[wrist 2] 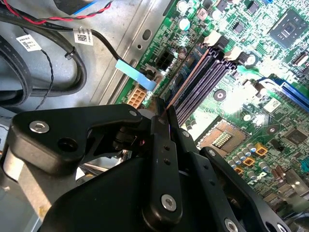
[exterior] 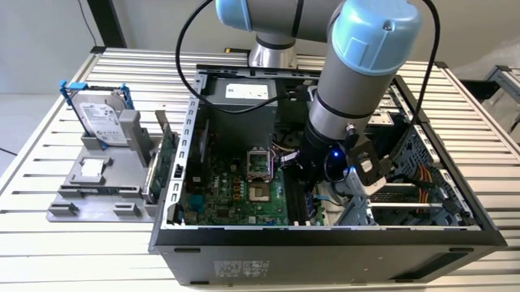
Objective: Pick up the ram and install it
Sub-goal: 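Insert the ram into the slot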
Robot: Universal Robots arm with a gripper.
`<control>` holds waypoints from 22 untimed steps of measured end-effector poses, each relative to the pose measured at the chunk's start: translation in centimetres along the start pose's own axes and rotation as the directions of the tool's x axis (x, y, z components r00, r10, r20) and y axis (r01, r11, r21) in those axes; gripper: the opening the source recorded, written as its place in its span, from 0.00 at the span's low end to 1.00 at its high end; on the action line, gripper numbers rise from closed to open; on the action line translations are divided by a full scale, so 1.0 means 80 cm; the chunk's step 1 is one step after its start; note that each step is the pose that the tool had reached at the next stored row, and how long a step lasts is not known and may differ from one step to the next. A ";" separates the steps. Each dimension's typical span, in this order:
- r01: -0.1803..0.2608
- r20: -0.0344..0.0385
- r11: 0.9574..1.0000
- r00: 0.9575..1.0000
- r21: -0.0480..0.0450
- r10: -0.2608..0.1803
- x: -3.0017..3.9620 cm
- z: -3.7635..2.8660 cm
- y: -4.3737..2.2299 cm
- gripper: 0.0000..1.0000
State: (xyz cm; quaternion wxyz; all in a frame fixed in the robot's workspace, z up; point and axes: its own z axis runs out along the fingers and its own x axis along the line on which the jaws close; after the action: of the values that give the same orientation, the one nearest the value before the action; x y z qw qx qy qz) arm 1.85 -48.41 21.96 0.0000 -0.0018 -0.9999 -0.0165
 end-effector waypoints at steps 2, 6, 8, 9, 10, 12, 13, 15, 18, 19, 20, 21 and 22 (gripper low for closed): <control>0.000 0.000 1.000 1.000 0.004 0.000 -0.0001 -0.0028 0.0004 0.00; -0.001 0.000 1.000 1.000 0.010 0.001 0.0011 -0.0035 0.0005 0.00; -0.002 0.000 1.000 1.000 0.011 0.002 0.0017 -0.0035 0.0013 0.00; -0.002 0.000 1.000 1.000 0.011 0.002 0.0025 -0.0035 0.0018 0.00; -0.003 0.000 1.000 1.000 0.011 0.003 0.0034 -0.0034 0.0021 0.00; -0.006 0.000 1.000 1.000 0.011 0.006 0.0050 -0.0032 0.0023 0.00; -0.008 0.000 1.000 1.000 0.011 0.008 0.0057 -0.0030 0.0024 0.00; -0.012 0.000 1.000 1.000 0.011 0.012 0.0067 -0.0024 0.0024 0.00; -0.017 0.001 1.000 1.000 0.011 0.017 0.0069 -0.0002 0.0025 0.00; -0.018 0.001 1.000 1.000 0.011 0.018 0.0070 0.0007 0.0024 0.00; -0.019 0.001 1.000 1.000 0.010 0.019 0.0070 0.0013 0.0023 0.00; -0.020 0.001 1.000 1.000 0.009 0.020 0.0070 0.0020 0.0023 0.00; -0.020 0.001 1.000 1.000 0.009 0.020 0.0070 0.0021 0.0023 0.00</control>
State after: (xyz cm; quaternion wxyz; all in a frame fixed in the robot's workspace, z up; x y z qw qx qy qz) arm 1.28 -48.22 21.80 -0.0001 -0.0117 -0.9999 -0.0119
